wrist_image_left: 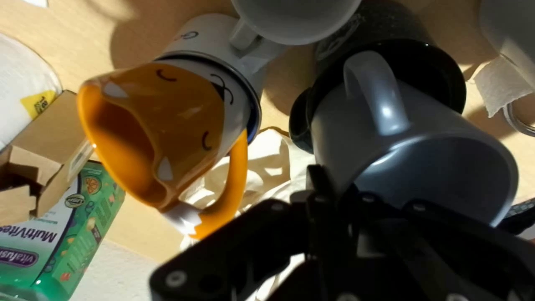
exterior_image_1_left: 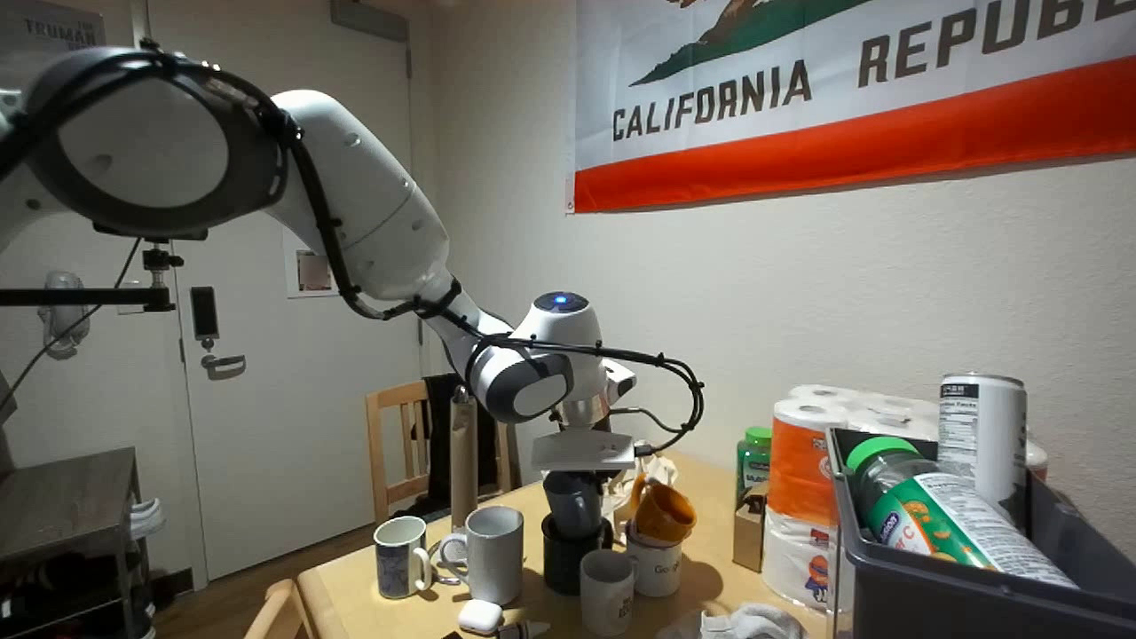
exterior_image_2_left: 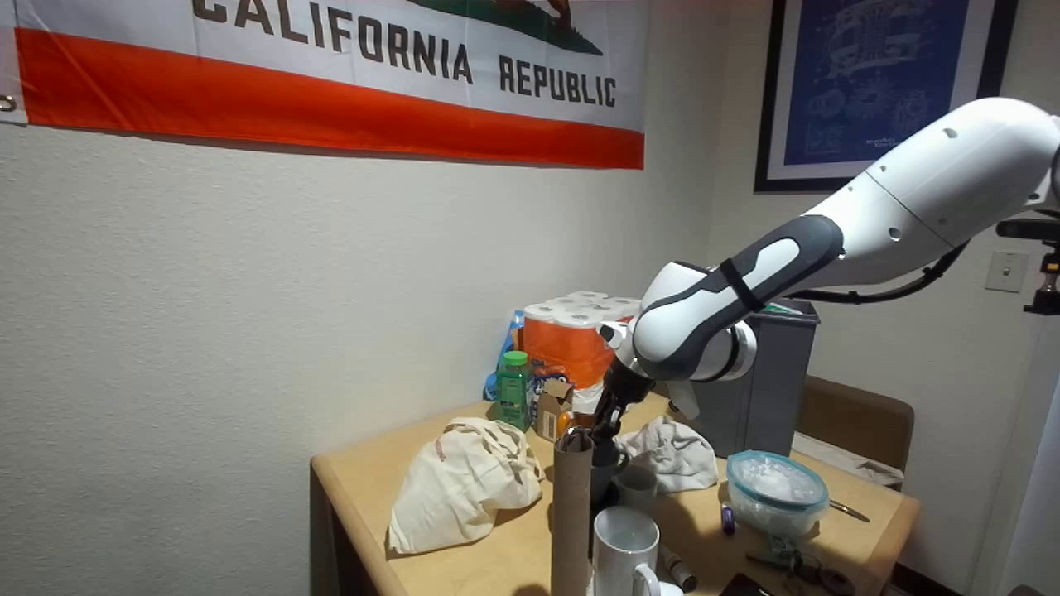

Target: Put the grey mug in the blue mug

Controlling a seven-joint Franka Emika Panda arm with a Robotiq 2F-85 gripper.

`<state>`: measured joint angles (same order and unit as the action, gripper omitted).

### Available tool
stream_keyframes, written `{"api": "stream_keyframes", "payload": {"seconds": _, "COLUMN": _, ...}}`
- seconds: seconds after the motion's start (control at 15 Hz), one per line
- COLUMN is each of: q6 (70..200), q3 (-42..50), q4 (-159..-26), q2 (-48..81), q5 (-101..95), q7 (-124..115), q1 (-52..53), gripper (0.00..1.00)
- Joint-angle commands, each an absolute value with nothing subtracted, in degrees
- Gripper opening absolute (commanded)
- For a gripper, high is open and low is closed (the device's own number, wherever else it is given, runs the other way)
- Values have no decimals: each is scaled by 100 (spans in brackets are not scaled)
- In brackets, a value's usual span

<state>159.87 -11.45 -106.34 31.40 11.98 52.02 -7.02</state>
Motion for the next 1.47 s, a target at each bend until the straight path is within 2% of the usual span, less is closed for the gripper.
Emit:
{"api": "stream_keyframes", "payload": {"seconds": 0.0, "q6": 15791, "q3": -1224, "q4": -10495, "q2": 3219, "q5": 1062, "q7": 4880, "q1": -799, "gripper": 2}}
{"api": "stream_keyframes", "payload": {"seconds": 0.6, "q6": 15400, "q3": -1210, "q4": -10539, "q2": 3209, "q5": 1091, "q7": 4773, "q1": -832, "gripper": 2}}
{"api": "stream_keyframes", "payload": {"seconds": 0.67, "q6": 15402, "q3": -1204, "q4": -10544, "q2": 3204, "q5": 1088, "q7": 4729, "q1": -825, "gripper": 33}}
{"api": "stream_keyframes", "payload": {"seconds": 0.73, "q6": 15410, "q3": -1203, "q4": -10549, "q2": 3207, "q5": 1085, "q7": 4690, "q1": -821, "gripper": 34}}
{"api": "stream_keyframes", "payload": {"seconds": 1.27, "q6": 15308, "q3": -1214, "q4": -10503, "q2": 3102, "q5": 1068, "q7": 4668, "q1": -815, "gripper": 93}}
{"api": "stream_keyframes", "payload": {"seconds": 1.33, "q6": 15267, "q3": -1204, "q4": -10477, "q2": 3080, "q5": 1061, "q7": 4653, "q1": -808, "gripper": 99}}
{"api": "stream_keyframes", "payload": {"seconds": 1.4, "q6": 15202, "q3": -1191, "q4": -10443, "q2": 3051, "q5": 1050, "q7": 4645, "q1": -800, "gripper": 100}}
